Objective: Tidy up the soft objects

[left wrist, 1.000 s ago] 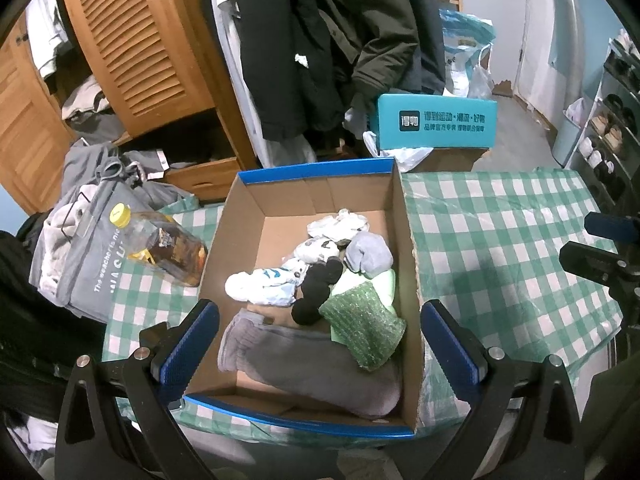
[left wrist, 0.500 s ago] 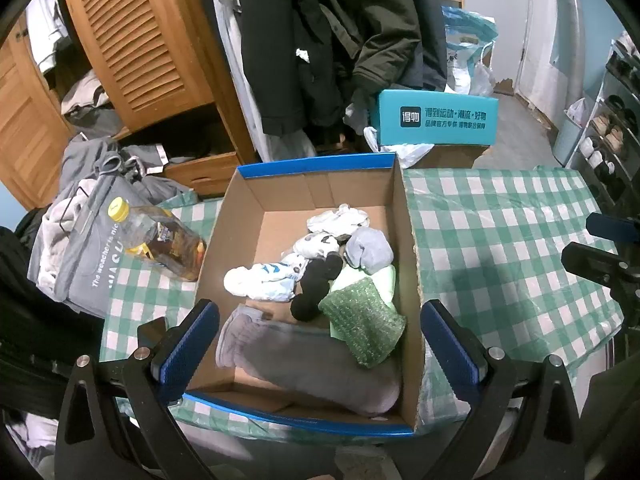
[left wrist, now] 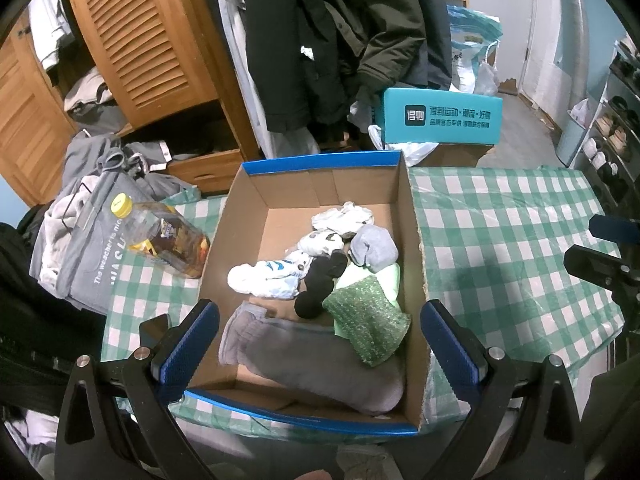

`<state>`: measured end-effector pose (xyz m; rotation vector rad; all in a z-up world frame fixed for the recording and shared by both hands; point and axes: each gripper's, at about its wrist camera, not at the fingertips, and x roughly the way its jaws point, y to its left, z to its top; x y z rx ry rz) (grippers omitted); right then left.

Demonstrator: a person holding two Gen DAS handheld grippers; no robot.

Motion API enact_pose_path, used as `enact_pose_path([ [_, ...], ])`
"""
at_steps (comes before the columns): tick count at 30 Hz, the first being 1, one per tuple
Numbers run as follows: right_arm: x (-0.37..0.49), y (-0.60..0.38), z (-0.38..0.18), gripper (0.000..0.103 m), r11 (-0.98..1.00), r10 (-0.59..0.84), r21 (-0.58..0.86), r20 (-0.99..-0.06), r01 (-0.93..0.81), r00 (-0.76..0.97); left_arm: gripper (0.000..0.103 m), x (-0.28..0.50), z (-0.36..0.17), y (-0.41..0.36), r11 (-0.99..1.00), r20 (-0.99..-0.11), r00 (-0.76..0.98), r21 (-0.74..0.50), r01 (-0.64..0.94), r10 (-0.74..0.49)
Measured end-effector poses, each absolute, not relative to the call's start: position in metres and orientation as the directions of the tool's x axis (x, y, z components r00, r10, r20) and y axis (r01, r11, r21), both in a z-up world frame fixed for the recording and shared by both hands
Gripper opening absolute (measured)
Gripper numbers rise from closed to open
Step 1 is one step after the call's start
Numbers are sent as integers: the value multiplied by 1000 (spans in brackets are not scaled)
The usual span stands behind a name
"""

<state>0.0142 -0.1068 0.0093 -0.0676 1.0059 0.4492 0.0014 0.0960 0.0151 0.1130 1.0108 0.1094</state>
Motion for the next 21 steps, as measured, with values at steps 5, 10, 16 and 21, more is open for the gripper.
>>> enact_pose_path([
  [5,14,-106,9,72,906,333,149,-828,-395,451,102,2,16,96,989,-838,526,145,-39,144],
  [10,15,-106,9,72,907,333,150,-828,-394,451,102,2,15,95,989,-839,526,143,-39,142],
  [16,15,-108,7,72,907,331,148,-829,-394,451,102,1,15,97,989,-838,527,147,-36,143],
  [21,15,-107,8,72,908,330,148,-829,-392,452,102,-1,15,102,988,-838,526,150,-36,147],
])
